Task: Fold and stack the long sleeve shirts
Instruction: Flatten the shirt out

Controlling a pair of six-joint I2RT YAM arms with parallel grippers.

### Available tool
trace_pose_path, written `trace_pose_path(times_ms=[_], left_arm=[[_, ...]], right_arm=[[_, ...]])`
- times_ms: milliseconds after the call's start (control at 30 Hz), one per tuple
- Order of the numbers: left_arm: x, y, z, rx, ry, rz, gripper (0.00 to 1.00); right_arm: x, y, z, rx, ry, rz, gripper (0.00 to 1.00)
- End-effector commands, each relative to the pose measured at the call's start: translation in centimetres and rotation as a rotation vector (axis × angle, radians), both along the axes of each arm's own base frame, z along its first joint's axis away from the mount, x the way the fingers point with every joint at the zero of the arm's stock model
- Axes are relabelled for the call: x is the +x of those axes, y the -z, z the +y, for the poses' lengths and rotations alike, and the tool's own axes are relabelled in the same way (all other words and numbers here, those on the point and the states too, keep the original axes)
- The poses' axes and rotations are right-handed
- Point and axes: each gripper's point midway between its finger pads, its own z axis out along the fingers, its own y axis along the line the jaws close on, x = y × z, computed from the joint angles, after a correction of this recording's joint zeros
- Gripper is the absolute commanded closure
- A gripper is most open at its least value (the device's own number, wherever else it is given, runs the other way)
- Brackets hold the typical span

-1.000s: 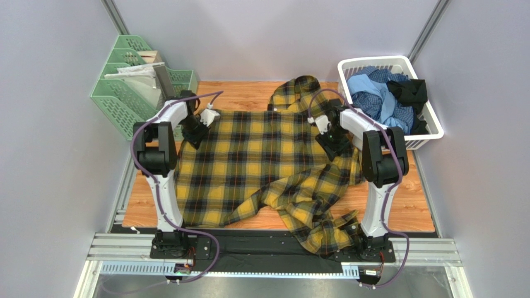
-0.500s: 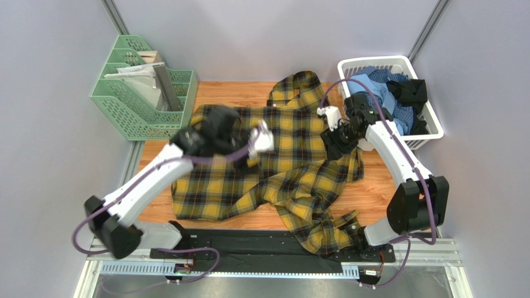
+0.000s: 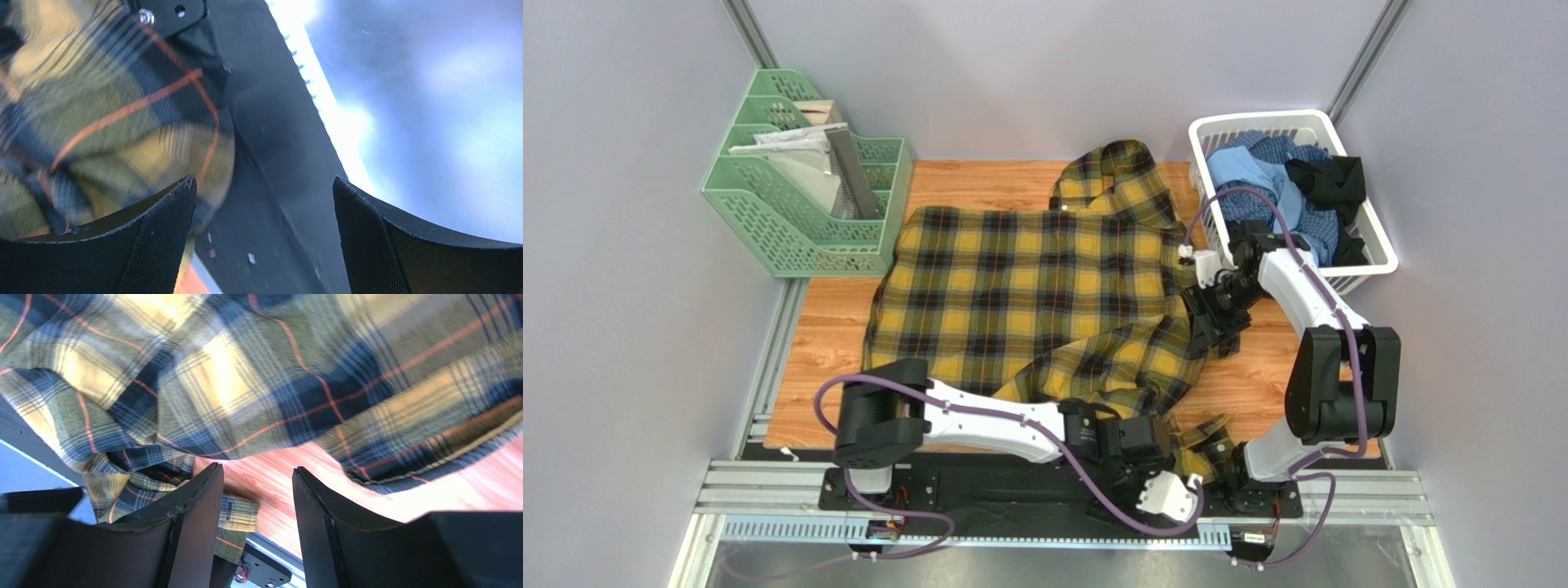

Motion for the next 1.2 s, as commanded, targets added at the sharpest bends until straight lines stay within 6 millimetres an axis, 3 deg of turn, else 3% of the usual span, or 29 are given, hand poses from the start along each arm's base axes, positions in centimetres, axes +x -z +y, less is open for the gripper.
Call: trace_pose_path(times_ms=[0, 133, 233, 267, 333, 367, 433, 467, 533, 567, 600, 667, 700, 800, 1000, 1067, 1167], left_arm=[[1.6, -0.7, -4.9, -0.125, -0.091, -0.119, 0.13], [2.7, 0.8, -5.8, -0.118, -0.157, -0.167, 0.14], [3.7, 1.9, -6.1, -0.116, -0.198, -0.211, 0.21], [3.9, 2.0, -6.1, -0.116, -0.201, -0.218, 0.25], [4.2, 2.4, -5.5, -0.097, -0.198, -0.239, 0.52], [4.2, 0.9, -5.3, -0.122, -0.188, -0.227, 0.77], [4.1, -0.7, -3.9, -0.120, -0.176, -0.210, 0.97], [3.1, -3.6, -2.9, -0.154, -0.125, -0.165, 1.00], [1.8, -7.4, -2.1, -0.213, -0.069, -0.121, 1.00], [0.6, -10.0, -0.6, -0.230, -0.019, -0.073, 1.00], [0.0, -13.1, -0.8, -0.279, 0.005, -0.052, 1.00], [-1.0, -16.3, 0.5, -0.299, 0.048, -0.013, 1.00], [-1.0, -18.7, 0.3, -0.353, 0.061, -0.009, 1.00], [-1.1, -23.2, 0.8, -0.450, 0.087, 0.021, 1.00], [0.1, -29.1, 0.8, -0.596, 0.074, 0.045, 1.00], [0.0, -30.0, 0.7, -0.628, 0.085, 0.059, 1.00], [-0.8, -29.1, 0.9, -0.616, 0.125, 0.084, 1.00]], right_arm=[[0.3, -0.2, -0.7, 0.029, 0.012, -0.006, 0.50], [0.1, 0.2, -0.6, 0.038, 0.009, -0.001, 0.50], [0.1, 0.9, -0.3, 0.053, 0.013, 0.018, 0.50], [-0.1, 1.2, -0.2, 0.056, 0.016, 0.030, 0.51], [0.1, 1.4, -0.3, 0.053, 0.016, 0.024, 0.51], [0.1, 1.5, -0.4, 0.049, 0.016, 0.029, 0.51], [0.4, 2.0, -0.6, 0.035, 0.019, 0.024, 0.52], [0.7, 2.2, -0.7, 0.029, 0.022, 0.015, 0.52], [0.9, 2.9, -0.8, 0.020, 0.031, 0.031, 0.54], [1.2, 3.5, -1.0, 0.003, 0.033, 0.028, 0.55], [1.2, 4.1, -1.2, -0.009, 0.036, 0.038, 0.55], [1.7, 4.9, -1.8, -0.036, 0.039, 0.035, 0.56], [1.8, 5.2, -1.9, -0.045, 0.041, 0.038, 0.56], [2.1, 6.1, -2.4, -0.071, 0.043, 0.050, 0.57], [2.8, 6.6, -3.8, -0.154, 0.045, 0.044, 0.58], [3.0, 6.5, -4.1, -0.170, 0.038, 0.039, 0.58], [3.0, 5.8, -4.3, -0.178, 0.024, 0.027, 0.58]])
